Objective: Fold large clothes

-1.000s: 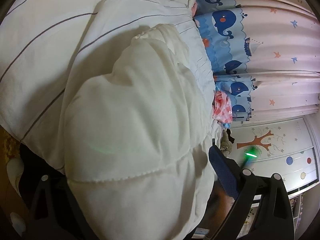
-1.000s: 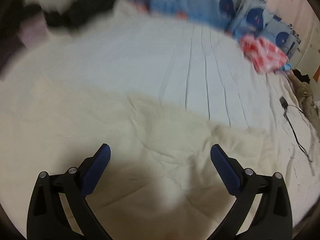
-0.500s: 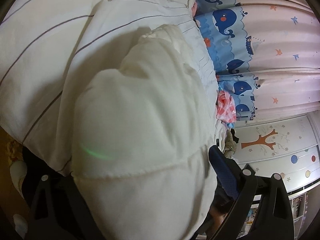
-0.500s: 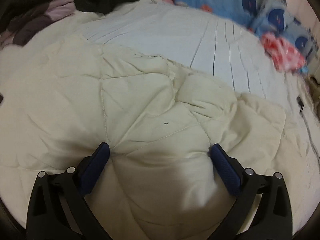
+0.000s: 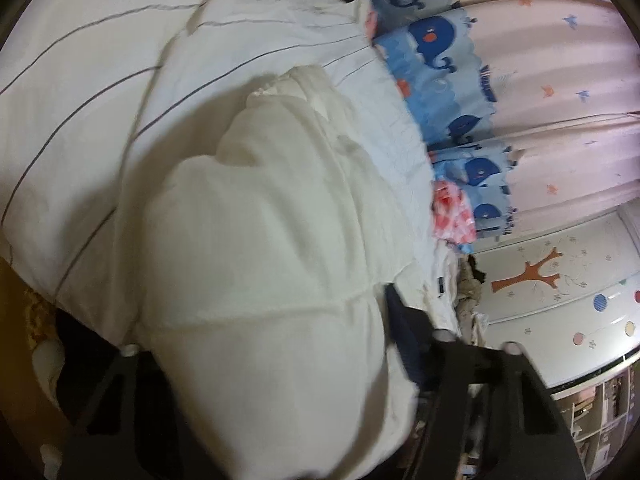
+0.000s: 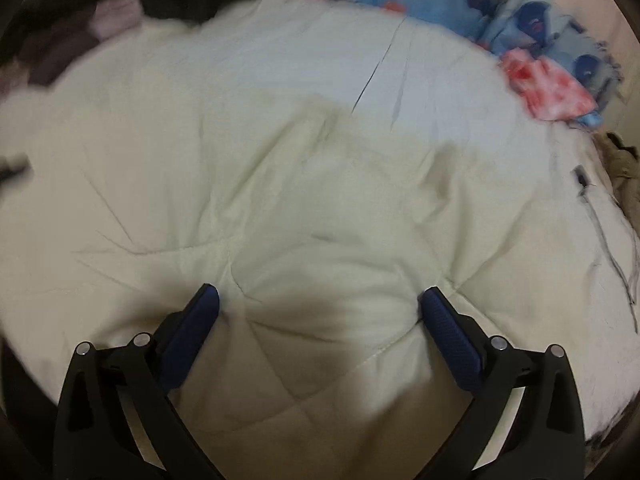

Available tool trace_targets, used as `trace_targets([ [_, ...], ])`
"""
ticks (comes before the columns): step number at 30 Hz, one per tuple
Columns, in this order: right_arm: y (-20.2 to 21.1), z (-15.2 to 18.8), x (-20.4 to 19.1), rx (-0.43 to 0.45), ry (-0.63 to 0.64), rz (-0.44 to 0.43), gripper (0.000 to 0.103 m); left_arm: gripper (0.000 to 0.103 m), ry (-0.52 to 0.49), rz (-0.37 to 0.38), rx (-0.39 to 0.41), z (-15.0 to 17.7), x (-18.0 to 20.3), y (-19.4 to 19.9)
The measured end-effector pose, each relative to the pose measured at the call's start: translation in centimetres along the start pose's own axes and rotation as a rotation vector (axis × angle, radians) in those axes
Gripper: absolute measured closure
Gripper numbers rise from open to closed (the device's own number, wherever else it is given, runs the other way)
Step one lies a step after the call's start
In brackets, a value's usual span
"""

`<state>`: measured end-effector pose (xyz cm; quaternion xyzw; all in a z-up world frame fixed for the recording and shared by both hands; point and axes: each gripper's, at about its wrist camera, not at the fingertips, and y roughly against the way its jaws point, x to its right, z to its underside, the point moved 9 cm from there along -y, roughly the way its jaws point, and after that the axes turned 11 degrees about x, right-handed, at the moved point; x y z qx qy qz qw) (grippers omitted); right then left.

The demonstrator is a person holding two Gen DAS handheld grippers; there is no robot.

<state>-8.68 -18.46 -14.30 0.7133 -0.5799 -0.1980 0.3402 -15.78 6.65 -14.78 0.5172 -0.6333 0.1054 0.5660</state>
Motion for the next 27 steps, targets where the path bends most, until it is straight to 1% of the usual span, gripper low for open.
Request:
trace_targets([
  [1,-0.3,0.2,-0.3,0.011,0.010,0.011,0.006,0.055,-0.025,0.012,0.023,-0.1,1.2,0.4],
  [3,-0.1,0.5,-0.6,-0.001,0.020,0.038,0.006,0.062,-0.087,0.044,0.052,-0.3,3.7,1.2],
  [6,0.3,1.0,-0.7,0.016,0.010,0.037,0.006,0.064,-0.141,0.097,0.058,-0.2,7.3,1.5],
  [7,0.3,1.1,-0.6,0.016,0.005,0.033,0.006,0.064,-0.181,0.125,0.057,0.1,9.4,1.5],
  [9,0.5,1.2,-0.6,0.007,-0.016,0.014,0.006,0.064,-0.225,0.161,0.048,0.7,12.3,1.2],
  [10,-0.2,-0.3,-0.6,0.002,-0.025,-0.001,0.006,0.064,-0.273,0.186,0.040,1.5,14.7,0.8],
  [12,0.0,-1.1,0.5,-0.013,-0.062,-0.072,0.006,0.064,-0.361,0.213,0.032,2.9,18.2,0.2],
  [13,0.9,-1.0,1.1,-0.012,-0.108,-0.147,0.006,0.064,-0.413,0.232,0.023,4.1,20.3,-0.3],
  [14,1.8,-1.0,1.8,0.001,-0.155,-0.188,0.006,0.064,-0.455,0.250,0.013,5.3,21.9,-0.9],
  [17,5.8,-0.3,6.8,0.086,-0.392,-0.350,0.007,0.064,-0.569,0.294,-0.034,9.5,26.0,-3.1],
  [19,8.2,0.6,11.2,0.137,-0.569,-0.425,0.007,0.064,-0.621,0.321,-0.089,13.1,27.8,-5.6],
  [20,9.6,1.5,14.5,0.173,-0.683,-0.461,0.007,0.064,-0.635,0.335,-0.124,15.2,28.4,-7.1],
  [21,10.6,2.1,16.9,0.200,-0.753,-0.472,0.007,0.064,-0.641,0.346,-0.157,17.0,28.6,-8.4],
  [22,12.0,2.9,20.4,0.237,-0.831,-0.463,0.007,0.064,-0.648,0.350,-0.185,18.6,28.9,-9.7],
  [23,12.8,3.4,22.2,0.250,-0.857,-0.442,0.007,0.064,-0.664,0.350,-0.213,20.3,29.1,-11.1],
  [24,13.7,3.6,24.0,0.260,-0.872,-0.411,0.007,0.064,-0.697,0.343,-0.248,22.8,29.0,-12.7],
  [25,14.6,3.6,25.1,0.271,-0.873,-0.398,0.007,0.064,-0.731,0.338,-0.265,24.5,28.9,-13.6],
  [26,15.6,3.1,25.8,0.282,-0.855,-0.403,0.007,0.064,-0.773,0.331,-0.275,26.1,28.8,-14.4],
  [27,16.4,2.6,25.6,0.280,-0.826,-0.403,0.007,0.064,-0.819,0.319,-0.277,27.5,28.6,-14.9],
])
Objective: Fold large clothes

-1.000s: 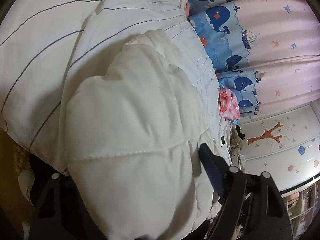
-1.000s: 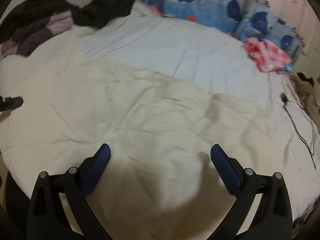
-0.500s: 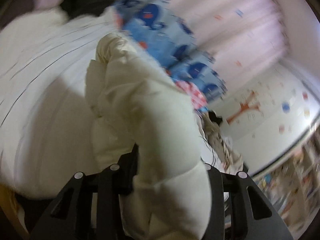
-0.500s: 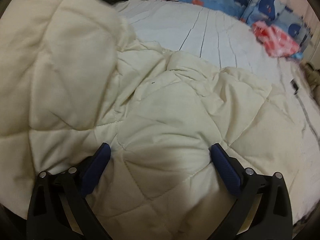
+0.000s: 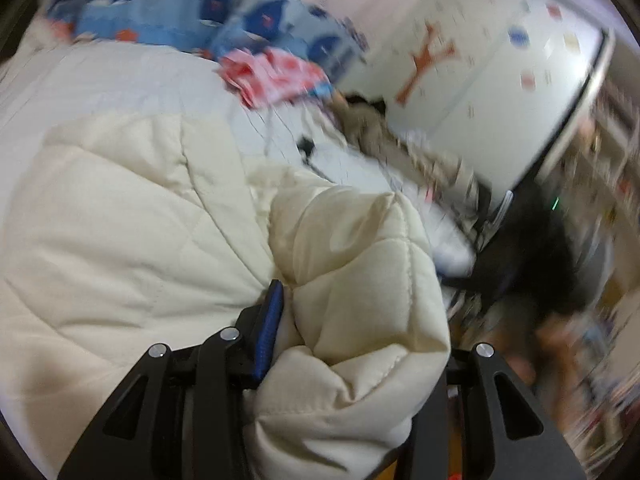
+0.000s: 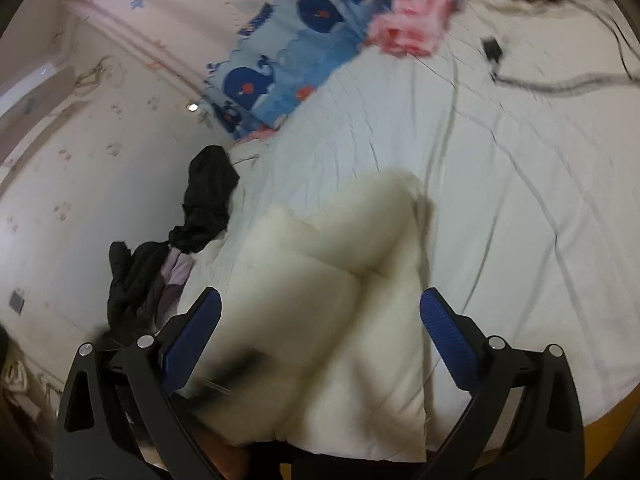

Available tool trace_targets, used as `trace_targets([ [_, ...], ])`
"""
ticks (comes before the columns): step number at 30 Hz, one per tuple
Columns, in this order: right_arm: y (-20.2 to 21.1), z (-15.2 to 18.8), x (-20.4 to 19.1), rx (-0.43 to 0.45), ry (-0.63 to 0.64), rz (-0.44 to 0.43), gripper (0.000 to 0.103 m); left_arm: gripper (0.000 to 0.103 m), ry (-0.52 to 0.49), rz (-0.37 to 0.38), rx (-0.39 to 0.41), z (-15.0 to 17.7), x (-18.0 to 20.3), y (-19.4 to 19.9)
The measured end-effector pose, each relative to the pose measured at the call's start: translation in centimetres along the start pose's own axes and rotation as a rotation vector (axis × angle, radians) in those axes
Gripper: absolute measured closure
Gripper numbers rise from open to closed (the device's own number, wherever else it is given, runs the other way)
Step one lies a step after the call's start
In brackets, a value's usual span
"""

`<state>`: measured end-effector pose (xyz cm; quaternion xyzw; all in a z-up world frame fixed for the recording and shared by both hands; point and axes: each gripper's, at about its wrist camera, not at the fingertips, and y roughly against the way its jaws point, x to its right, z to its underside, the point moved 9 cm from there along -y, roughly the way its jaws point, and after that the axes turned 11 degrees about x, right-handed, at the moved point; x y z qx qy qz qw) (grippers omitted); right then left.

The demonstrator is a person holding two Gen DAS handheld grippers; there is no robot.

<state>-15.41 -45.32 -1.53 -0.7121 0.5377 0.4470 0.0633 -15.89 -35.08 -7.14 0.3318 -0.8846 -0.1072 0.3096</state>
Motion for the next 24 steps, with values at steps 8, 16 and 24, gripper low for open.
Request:
trace_targets([
  [8,-9.6,1.7,-4.8,-0.311,0.401,0.149,0.007,0.064,-0.192,-0.080,-0.012,2.3,2.0,-0.6],
  [16,-12.1,6.1,-2.7,-0.431,0.533,0.293,0.007,0.056,-0.273,-0.112,-0.051,3.0,2.6,0.7],
  [24,-11.8,5.4,0.1,-0.432,0.558,0.352,0.007,0.037,-0.317,-0.131,-0.042,3.2,4.1,2.3],
])
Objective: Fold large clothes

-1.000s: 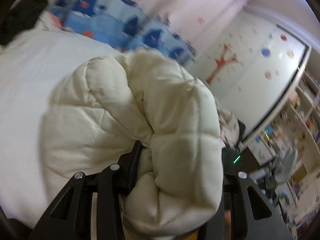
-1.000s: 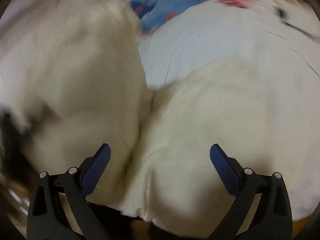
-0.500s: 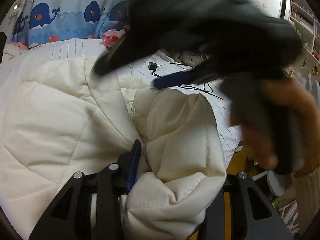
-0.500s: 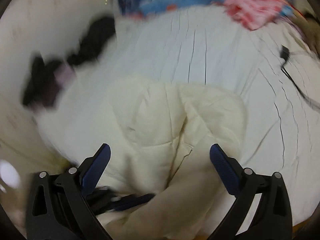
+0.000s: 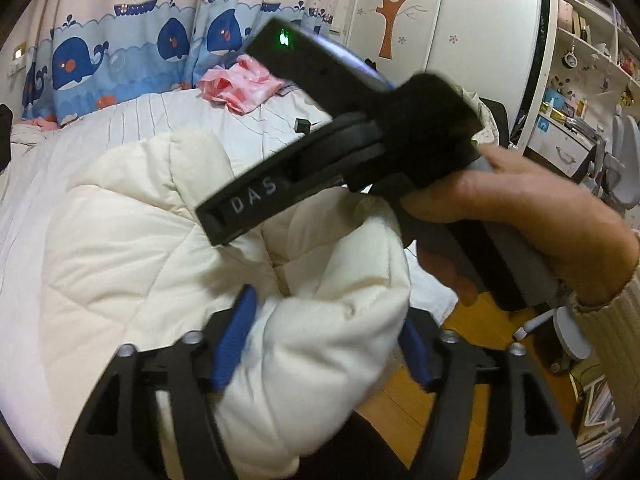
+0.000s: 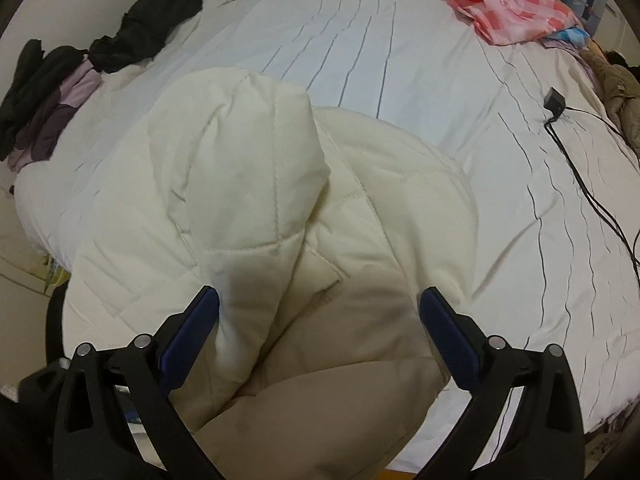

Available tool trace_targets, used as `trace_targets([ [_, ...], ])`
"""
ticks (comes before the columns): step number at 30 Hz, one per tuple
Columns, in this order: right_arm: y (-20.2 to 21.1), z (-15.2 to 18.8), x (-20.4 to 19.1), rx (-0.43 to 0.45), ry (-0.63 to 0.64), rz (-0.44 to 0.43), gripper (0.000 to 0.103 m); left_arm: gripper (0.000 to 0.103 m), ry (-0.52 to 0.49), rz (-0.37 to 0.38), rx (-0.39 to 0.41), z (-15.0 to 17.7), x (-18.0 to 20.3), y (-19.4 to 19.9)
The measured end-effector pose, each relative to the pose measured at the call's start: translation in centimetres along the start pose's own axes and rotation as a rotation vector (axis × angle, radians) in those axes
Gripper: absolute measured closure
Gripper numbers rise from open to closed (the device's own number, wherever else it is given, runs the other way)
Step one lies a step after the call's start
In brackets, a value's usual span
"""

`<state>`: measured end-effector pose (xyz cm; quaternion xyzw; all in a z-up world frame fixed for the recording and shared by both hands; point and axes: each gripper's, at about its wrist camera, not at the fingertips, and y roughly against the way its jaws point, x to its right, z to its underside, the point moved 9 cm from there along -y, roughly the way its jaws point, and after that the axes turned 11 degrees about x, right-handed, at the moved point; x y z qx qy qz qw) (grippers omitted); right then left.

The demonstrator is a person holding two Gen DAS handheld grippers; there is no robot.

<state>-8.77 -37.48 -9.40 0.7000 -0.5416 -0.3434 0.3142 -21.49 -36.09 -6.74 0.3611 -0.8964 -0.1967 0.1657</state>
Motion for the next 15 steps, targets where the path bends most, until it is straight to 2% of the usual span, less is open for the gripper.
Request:
trace_targets([
  [11,-0.3,0.1,0.3,0.019,-0.009,0.009,0.007,0.037,-0.019,-0.008,-0.002,0.6,-0.2,1.8],
  [15,-0.3,0.3,0.6,0.022,-0.007,0.012,0.007,0.033,0.053,0.000,0.035,-0.3,-2.4,3.9],
])
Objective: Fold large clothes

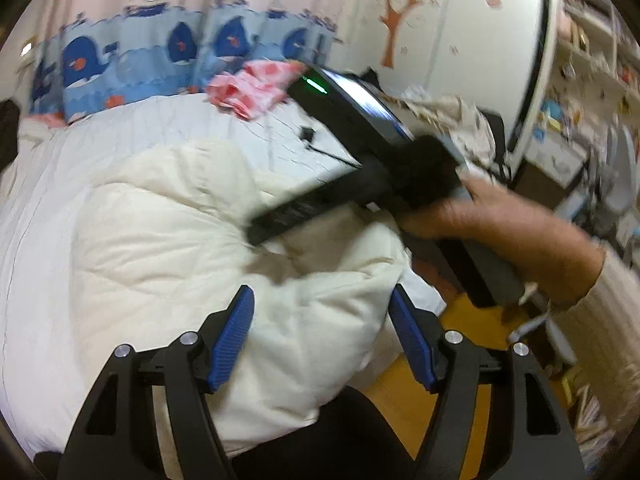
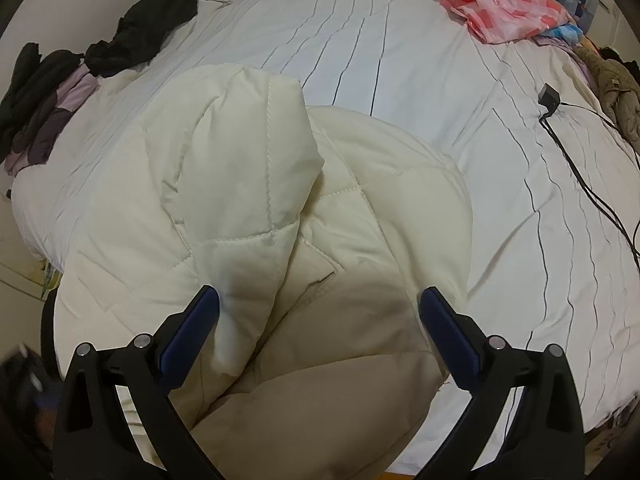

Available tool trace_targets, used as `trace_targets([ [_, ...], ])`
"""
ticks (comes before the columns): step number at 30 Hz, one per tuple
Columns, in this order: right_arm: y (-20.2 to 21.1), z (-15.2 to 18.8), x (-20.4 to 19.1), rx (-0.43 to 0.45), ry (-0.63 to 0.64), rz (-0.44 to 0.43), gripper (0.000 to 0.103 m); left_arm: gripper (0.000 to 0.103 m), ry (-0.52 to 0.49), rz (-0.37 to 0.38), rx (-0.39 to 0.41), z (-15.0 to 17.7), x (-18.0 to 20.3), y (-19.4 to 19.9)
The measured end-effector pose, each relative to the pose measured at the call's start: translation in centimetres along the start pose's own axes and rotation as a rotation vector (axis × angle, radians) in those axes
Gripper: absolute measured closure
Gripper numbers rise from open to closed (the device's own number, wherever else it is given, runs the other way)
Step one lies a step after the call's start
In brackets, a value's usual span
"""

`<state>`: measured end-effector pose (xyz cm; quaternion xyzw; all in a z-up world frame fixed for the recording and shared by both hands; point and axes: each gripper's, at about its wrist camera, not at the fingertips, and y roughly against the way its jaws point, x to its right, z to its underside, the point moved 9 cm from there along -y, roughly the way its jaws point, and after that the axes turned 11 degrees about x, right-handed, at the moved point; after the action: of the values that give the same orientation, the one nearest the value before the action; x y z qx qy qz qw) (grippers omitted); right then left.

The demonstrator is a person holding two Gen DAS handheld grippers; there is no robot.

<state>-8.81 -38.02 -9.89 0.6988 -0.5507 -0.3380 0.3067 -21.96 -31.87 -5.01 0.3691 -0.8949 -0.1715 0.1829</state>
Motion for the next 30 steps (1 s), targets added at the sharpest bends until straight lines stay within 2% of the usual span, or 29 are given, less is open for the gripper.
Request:
trace_targets([
  [3,0.0,0.3,0.3,-0.001,0.006,0.011,0.007,0.030,0.150,-0.093,0.083,-1.8,-5.4,2.3],
  [5,0.0,0.8,0.6,-0.002,0.000,0.019,0.007,0.027,0.247,-0.146,0.102,-2.4,-8.9,2.9],
  [6,0.0,1.0,0.9,-0.002,-0.003,0.023,0.007,0.027,0.290,-0.178,0.088,-2.2,-10.7,2.7],
  [8,-0.1,1.9,1.6,-0.013,0.000,0.053,0.007,0.027,0.323,-0.182,0.040,-1.5,-12.2,1.7],
  [10,-0.3,3.1,2.5,-0.050,-0.010,0.085,0.007,0.027,0.297,-0.189,-0.043,0.5,-12.5,-0.3],
  [13,0.3,3.6,2.6,-0.060,-0.020,0.080,0.007,0.023,0.140,-0.274,-0.040,1.4,-11.2,-1.2],
  [14,1.3,3.0,2.6,-0.030,-0.012,0.100,0.007,0.023,0.119,-0.290,-0.036,1.5,-11.0,-1.3],
  [18,5.2,-1.5,1.8,0.146,-0.036,0.092,0.007,0.022,0.136,-0.298,-0.031,1.6,-11.1,-1.5],
  [20,5.7,-3.6,0.8,0.194,-0.019,0.081,0.007,0.022,0.134,-0.306,-0.032,1.4,-11.1,-1.4],
  [23,3.4,-4.5,-1.1,0.148,0.058,0.114,0.007,0.022,0.126,-0.321,-0.031,1.2,-10.8,-1.6],
  [25,0.7,-3.3,-1.0,0.076,0.135,0.221,0.007,0.022,0.125,-0.314,-0.034,1.3,-10.6,-1.7],
  [26,-0.6,-2.4,-0.6,0.069,0.142,0.237,0.007,0.022,0.120,-0.305,-0.037,1.3,-10.4,-1.7],
  [30,-2.5,0.5,1.5,0.090,0.025,0.197,0.007,0.022,0.082,-0.267,-0.049,1.3,-9.9,-2.0],
])
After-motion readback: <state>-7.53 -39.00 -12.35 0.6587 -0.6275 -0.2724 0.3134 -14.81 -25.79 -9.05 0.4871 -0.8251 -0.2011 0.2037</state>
